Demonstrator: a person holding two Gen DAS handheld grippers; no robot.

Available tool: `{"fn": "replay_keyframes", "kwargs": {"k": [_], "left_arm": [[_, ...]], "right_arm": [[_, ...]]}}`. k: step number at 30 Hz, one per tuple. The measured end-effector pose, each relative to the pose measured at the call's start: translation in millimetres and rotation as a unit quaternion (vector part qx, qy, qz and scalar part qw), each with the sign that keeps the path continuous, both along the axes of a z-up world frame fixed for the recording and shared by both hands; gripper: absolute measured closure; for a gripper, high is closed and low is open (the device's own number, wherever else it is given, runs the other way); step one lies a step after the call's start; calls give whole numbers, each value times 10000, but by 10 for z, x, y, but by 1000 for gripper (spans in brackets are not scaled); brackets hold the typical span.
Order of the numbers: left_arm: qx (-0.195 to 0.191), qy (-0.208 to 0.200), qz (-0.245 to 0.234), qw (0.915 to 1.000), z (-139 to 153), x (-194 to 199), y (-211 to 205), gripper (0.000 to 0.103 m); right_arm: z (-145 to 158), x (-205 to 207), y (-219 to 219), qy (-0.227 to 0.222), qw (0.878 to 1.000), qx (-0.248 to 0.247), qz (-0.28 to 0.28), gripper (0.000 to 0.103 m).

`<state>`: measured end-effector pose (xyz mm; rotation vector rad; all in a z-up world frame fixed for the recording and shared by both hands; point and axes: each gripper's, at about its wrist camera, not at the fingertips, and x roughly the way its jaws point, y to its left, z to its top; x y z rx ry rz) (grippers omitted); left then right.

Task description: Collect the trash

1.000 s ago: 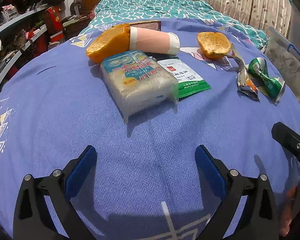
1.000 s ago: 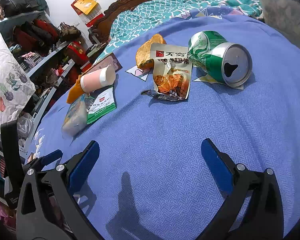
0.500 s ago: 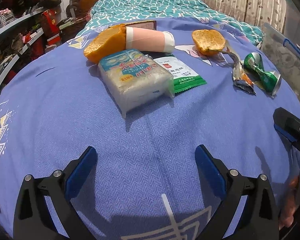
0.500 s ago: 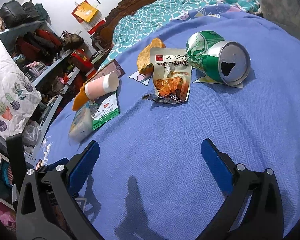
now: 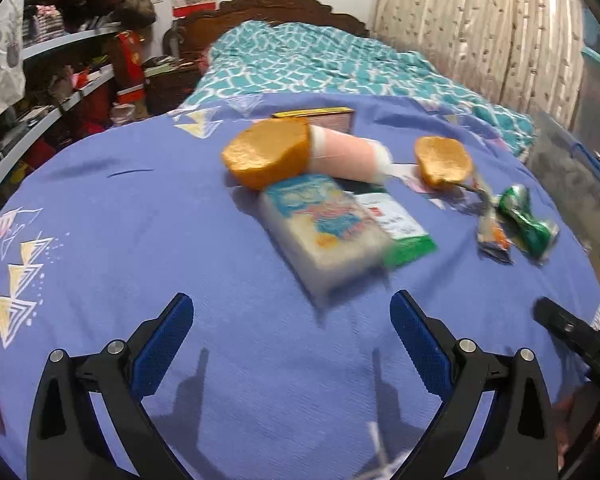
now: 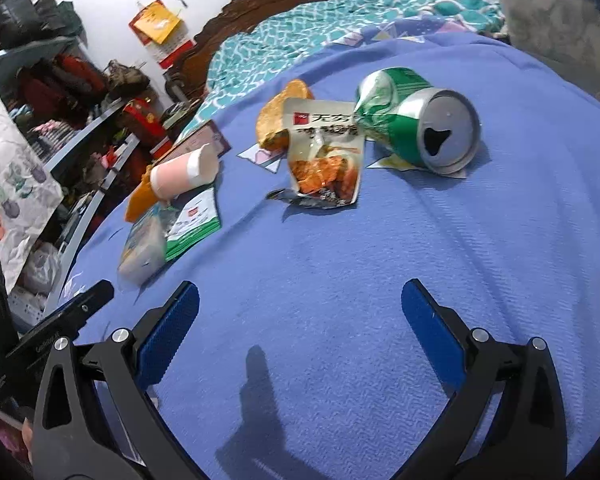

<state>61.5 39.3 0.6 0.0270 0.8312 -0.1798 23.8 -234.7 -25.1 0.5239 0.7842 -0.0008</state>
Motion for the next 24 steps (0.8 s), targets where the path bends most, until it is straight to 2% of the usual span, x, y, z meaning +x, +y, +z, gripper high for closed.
{"fn": "replay_keyframes", "kwargs": {"k": [4, 10, 13, 17, 24], "left_arm": [[-125, 270, 190, 9994, -134, 107, 106, 9], [-320, 622, 131, 9975, -244, 183, 140, 9], [-283, 614, 127, 9976, -260, 190, 137, 8], [-118, 641, 96, 9978, -249, 185, 118, 8], [-118, 656, 78, 9977, -276, 189, 111, 8]], "right_arm": [[-2, -5, 13, 43, 9999, -99, 9, 3], [-5, 17, 32, 85, 9998, -179, 30, 3], [-16, -4, -6, -19, 10000, -7, -45, 3], [-47, -81, -114, -308, 9979, 494, -282, 3], [-29, -46, -79, -261, 9985, 408, -272, 3]]}}
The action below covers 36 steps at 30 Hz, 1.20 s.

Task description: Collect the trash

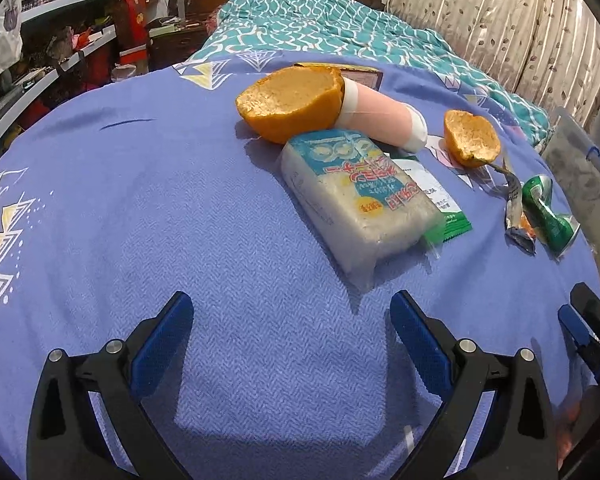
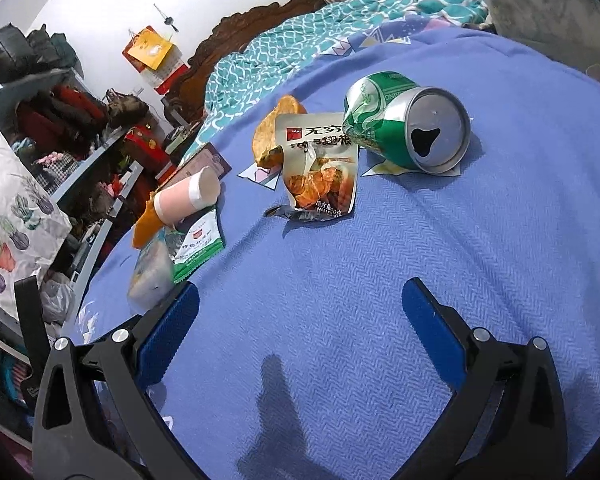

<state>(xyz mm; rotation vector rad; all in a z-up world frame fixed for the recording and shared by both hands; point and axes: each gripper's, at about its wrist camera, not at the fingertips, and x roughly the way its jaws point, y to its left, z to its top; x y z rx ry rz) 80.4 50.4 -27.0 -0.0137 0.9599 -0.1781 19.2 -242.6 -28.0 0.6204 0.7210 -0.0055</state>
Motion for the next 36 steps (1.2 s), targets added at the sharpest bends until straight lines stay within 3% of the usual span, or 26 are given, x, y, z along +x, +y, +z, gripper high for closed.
{"fn": "replay_keyframes", "kwargs": {"k": [36], "left_arm": [[251, 29, 10, 9997, -26, 28, -71, 8]], "right_arm": [[8, 19, 40, 148, 9994, -255, 181, 3]]}}
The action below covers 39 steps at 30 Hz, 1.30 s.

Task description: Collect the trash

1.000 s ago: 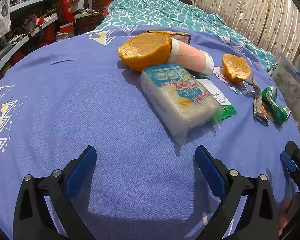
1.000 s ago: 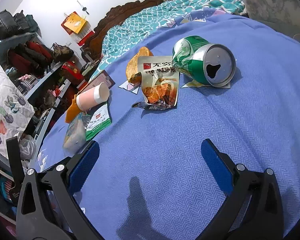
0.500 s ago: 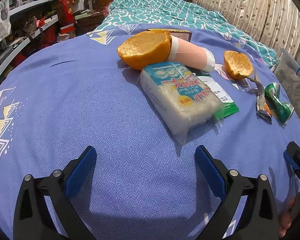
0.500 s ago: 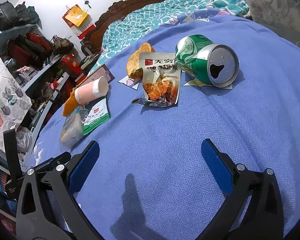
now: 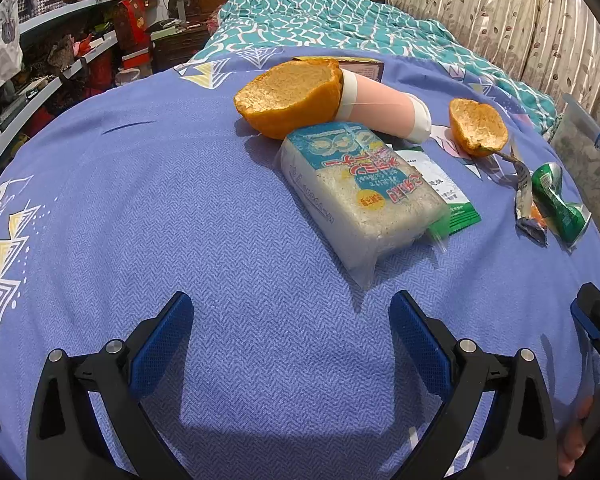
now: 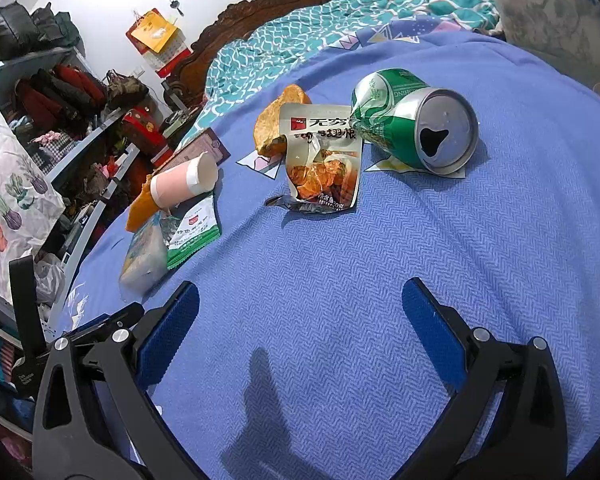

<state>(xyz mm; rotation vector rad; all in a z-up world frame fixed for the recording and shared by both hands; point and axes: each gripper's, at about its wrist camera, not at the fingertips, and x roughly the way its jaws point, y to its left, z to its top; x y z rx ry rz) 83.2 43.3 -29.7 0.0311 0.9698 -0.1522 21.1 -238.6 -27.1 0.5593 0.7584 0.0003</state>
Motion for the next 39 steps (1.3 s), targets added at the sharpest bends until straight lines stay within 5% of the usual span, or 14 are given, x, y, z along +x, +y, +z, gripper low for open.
{"fn": "replay_keyframes", "kwargs": {"k": [11, 16, 22, 32, 39], "left_arm": [[19, 3, -11, 10000, -2, 8, 5, 8], [11, 0, 3, 10000, 1, 2, 8, 8], [-27, -16, 55, 10000, 4, 1, 17, 8], [-313, -64, 59, 9995, 33, -29, 84, 8], [-564, -102, 61, 9983, 55, -56, 134, 9]], "right_arm": [[12, 0, -9, 40, 10000, -26, 82, 3], [125, -17, -231, -4, 9999, -49, 105, 37], [447, -18, -719, -249, 9941, -883, -576, 36], [249, 732, -960, 335, 9924, -1185, -41, 11], [312, 635, -666, 100, 9911, -1138, 687, 28]]}}
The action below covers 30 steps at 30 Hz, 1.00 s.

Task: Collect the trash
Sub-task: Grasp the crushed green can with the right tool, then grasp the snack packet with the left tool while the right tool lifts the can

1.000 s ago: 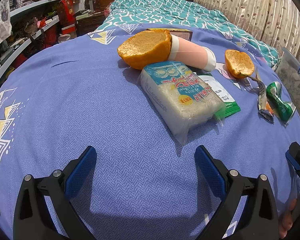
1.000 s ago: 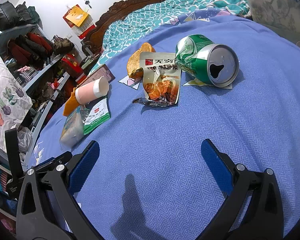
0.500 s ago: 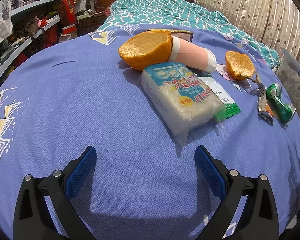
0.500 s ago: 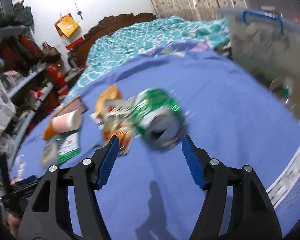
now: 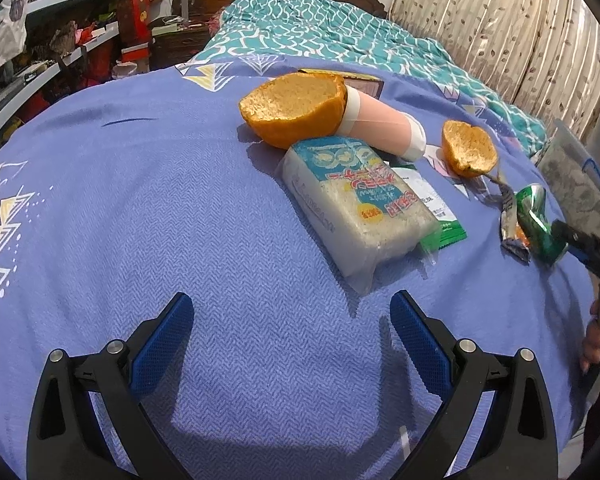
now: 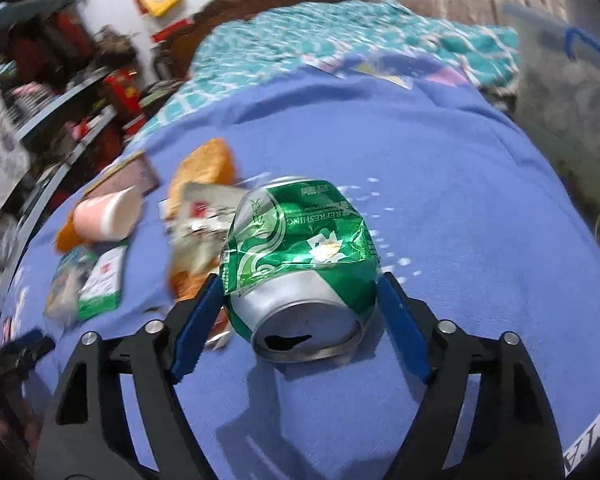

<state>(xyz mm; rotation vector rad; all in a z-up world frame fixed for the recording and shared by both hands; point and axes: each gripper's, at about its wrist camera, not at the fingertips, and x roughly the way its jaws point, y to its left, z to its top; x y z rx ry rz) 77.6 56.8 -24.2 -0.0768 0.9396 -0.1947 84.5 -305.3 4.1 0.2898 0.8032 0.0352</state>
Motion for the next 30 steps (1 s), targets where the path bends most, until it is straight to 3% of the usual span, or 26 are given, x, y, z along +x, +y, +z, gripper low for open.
{"fn": "replay_keyframes", "kwargs": {"k": [4, 8, 9, 10, 12, 15, 17, 18, 21, 25, 27, 29, 30], "left_arm": [[-476, -189, -107, 9986, 77, -57, 98, 9], [-686, -398, -467, 9958, 222, -128, 11, 9], [-724, -422, -588, 9947, 271, -130, -45, 9], [-740, -467, -747, 9934, 337, -128, -135, 9], [-748, -523, -1054, 9902, 434, -105, -310, 9], [-785, -385, -1466, 9853, 497, -2, -644, 23], [-898, -157, -1715, 9810, 477, 99, -858, 27], [-931, -68, -1797, 9793, 455, 147, -962, 27], [-879, 129, -1931, 9772, 384, 224, -1201, 29], [-742, 274, -2002, 9766, 357, 378, -1417, 29], [-747, 397, -2043, 9752, 346, 496, -1500, 29], [-699, 555, -2148, 9726, 330, 619, -1634, 29], [-658, 610, -2207, 9712, 314, 662, -1713, 29]], "right_arm": [[110, -444, 412, -253, 9974, 106, 674, 30], [-24, -786, 681, -62, 9942, -42, 1073, 28], [-35, -825, 676, -45, 9931, 37, 1168, 20], [-31, -880, 655, -85, 9920, 201, 1240, 12], [28, -933, 522, -248, 9901, 615, 1238, 11], [77, -856, 226, -353, 9836, 1430, 1039, 11], [31, -732, 53, -214, 9790, 1819, 897, 15], [-4, -661, 10, -107, 9777, 1899, 886, 24], [-112, -468, -22, 190, 9769, 1892, 979, 32], [-326, -201, 77, 709, 9674, 1941, 1464, 33], [-330, -169, 206, 709, 9652, 1766, 1795, 35], [-337, -178, 327, 749, 9534, 1933, 2191, 44], [-349, -198, 357, 794, 9499, 1983, 2281, 53]]}}
